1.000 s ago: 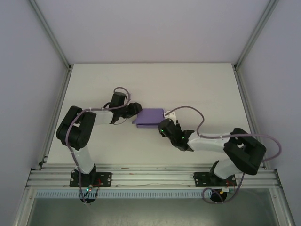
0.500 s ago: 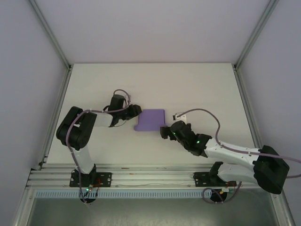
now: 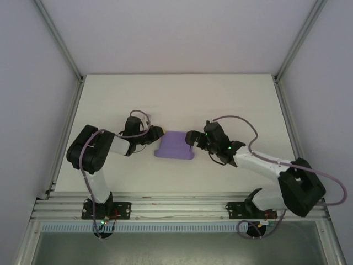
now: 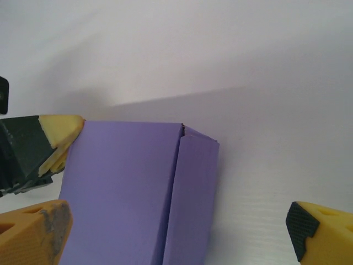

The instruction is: Assemble paper box

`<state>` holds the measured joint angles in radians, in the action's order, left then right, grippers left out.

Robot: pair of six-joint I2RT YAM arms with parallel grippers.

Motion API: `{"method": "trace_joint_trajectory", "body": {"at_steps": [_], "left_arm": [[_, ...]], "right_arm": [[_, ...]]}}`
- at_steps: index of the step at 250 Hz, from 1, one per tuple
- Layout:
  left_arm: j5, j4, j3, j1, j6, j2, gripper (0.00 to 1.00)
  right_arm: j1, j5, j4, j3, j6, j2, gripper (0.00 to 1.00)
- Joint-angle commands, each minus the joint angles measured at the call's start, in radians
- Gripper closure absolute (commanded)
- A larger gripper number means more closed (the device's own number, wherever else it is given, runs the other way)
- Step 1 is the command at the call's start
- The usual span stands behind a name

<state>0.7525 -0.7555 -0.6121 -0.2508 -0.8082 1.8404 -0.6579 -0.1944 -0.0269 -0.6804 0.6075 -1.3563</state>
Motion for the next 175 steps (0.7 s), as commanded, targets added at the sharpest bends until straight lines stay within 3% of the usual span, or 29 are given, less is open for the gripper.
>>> {"method": "trace_joint_trajectory", "body": {"at_steps": [1,70,125,175], "left_arm": [[0.031,0.009,0.061,0.019,-0.048,0.062,0.84],[0.046,-0.062,0.090,0.038,-0.068,0.097,0.84],[0.069,-0.123,0.084,0.038,-0.085,0.108,0.81],[0.108,-0.167,0.050,0.038,-0.096,0.076,0.74]], "right_arm": [[0.020,-0.135,-0.080,-0.026,0.065,-0.076,0.00],[0.049,-0.318,-0.261,-0.051,0.113,-0.242,0.13],[0.059,-0.456,-0.521,-0.013,0.235,-0.283,0.41],[0.061,-0.449,-0.474,-0.008,0.225,-0.213,0.53]]}}
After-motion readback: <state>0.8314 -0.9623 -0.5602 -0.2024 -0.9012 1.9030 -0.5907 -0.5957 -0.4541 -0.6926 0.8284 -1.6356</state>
